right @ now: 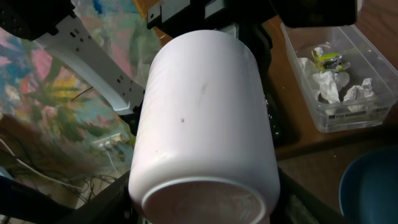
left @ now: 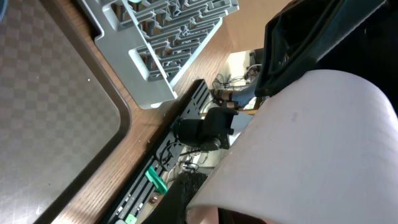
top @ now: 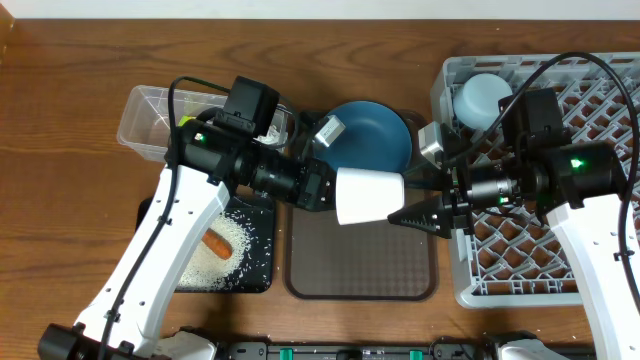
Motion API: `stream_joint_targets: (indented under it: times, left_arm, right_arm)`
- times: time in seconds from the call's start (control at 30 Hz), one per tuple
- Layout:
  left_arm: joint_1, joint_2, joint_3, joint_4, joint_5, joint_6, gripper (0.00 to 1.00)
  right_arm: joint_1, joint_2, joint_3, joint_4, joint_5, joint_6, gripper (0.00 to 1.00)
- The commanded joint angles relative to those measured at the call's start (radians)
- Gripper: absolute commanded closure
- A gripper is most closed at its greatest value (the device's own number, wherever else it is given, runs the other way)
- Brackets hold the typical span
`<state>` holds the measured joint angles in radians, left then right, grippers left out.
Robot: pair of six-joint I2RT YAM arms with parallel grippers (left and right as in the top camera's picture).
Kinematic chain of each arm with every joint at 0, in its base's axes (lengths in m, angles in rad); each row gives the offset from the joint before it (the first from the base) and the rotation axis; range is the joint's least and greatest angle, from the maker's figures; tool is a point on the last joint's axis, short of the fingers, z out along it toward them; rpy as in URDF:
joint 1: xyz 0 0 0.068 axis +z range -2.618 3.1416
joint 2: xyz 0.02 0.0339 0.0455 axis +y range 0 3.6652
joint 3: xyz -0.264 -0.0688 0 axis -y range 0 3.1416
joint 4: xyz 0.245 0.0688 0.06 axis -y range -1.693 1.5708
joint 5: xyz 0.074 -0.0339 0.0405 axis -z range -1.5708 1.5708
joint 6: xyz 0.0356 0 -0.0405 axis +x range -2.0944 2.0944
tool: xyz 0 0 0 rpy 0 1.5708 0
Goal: Sort waste into correct bins and load items into the dishwasher rack
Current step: 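Open the left gripper and pull the pink cup away rightward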
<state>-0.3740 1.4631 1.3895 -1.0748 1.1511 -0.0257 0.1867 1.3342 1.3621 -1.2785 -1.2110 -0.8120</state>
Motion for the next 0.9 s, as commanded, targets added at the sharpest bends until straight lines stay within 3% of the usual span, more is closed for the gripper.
stream_joint_targets:
  times: [0.0, 0.27, 0.5, 0.7, 0.87]
  left_arm:
    - [-0.034, 0.001, 0.002, -0.013, -0.042, 0.007, 0.86]
    - [-0.034, 0.001, 0.002, -0.007, -0.041, 0.007, 0.93]
    - [-0.034, 0.001, 0.002, -0.005, -0.041, 0.007, 0.93]
    - [-0.034, 0.001, 0.002, -0.005, -0.04, 0.007, 0.93]
    - [-0.034, 0.001, 0.002, -0.005, -0.037, 0.007, 0.93]
  right_arm:
    - [0.025, -0.007, 0.016, 0.023, -0.071, 0.026, 0.41]
    - [0.025, -0.007, 0.016, 0.023, -0.071, 0.026, 0.32]
    - [0.025, -0.007, 0.016, 0.03, -0.072, 0.026, 0.43]
    - [0.032, -0.006, 0.016, 0.032, -0.071, 0.026, 0.33]
    - [0.062, 0.002, 0.016, 0.051, -0.07, 0.026, 0.44]
